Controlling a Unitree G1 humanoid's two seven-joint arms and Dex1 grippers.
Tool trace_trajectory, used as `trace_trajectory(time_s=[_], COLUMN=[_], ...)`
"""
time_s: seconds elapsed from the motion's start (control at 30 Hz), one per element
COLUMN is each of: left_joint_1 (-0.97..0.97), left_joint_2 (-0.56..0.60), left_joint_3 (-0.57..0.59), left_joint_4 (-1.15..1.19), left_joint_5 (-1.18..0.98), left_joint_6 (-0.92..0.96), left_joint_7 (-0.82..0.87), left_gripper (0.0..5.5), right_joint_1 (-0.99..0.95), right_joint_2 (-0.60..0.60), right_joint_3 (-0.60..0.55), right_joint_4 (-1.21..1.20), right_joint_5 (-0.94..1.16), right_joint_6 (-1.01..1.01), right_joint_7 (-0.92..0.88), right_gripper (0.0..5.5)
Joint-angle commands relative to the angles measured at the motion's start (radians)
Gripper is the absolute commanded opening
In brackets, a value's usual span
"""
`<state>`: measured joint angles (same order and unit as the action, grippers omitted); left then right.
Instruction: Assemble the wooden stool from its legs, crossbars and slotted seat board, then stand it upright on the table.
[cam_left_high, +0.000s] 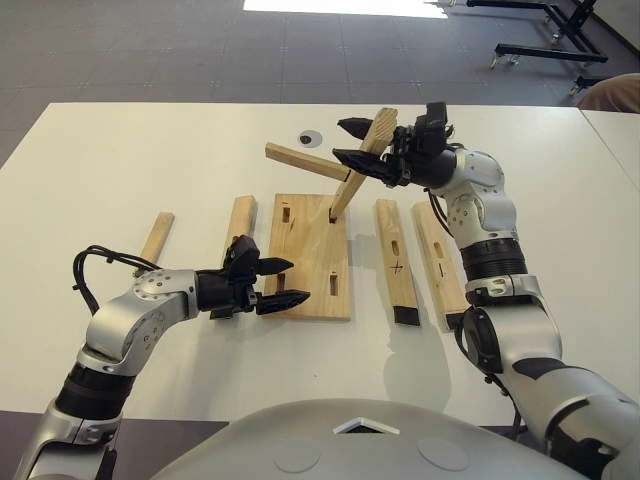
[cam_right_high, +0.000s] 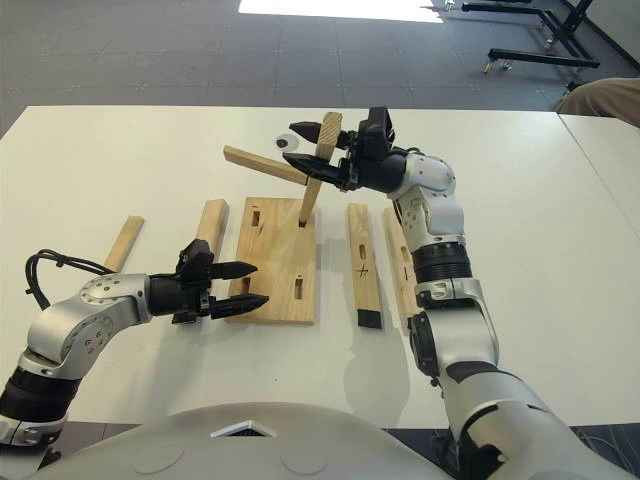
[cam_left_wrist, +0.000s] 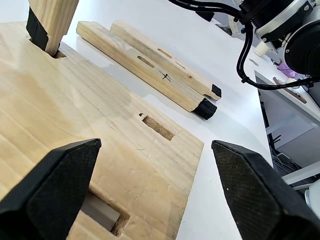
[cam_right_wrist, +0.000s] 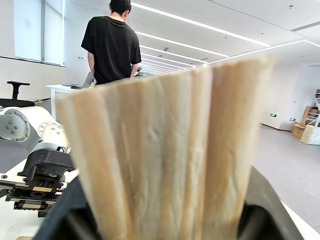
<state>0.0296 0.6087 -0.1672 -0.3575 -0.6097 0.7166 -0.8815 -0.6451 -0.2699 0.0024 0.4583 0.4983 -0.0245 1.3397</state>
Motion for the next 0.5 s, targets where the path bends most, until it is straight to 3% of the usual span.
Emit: trace_trajectory(time_s=[0.03, 0.5], left_joint_1=[-0.002, -0.004], left_joint_2=[0.004, 0.006], left_joint_3=[-0.001, 0.0], left_joint_4=[-0.006, -0.01], left_joint_5=[0.002, 0.012], left_joint_6=[0.019, 0.015], left_joint_7=[0.007, 0.022], left_gripper=[4.06, 4.06], right_joint_1=[0.028, 0.001], right_joint_2=[-0.01, -0.036], right_joint_3=[0.023, 0.05], right_joint_4=[0.004, 0.156], right_joint_5=[-0.01, -0.077], right_joint_6=[0.052, 0.048], right_joint_7=[0.026, 0.016], right_gripper=[2.06, 2.06])
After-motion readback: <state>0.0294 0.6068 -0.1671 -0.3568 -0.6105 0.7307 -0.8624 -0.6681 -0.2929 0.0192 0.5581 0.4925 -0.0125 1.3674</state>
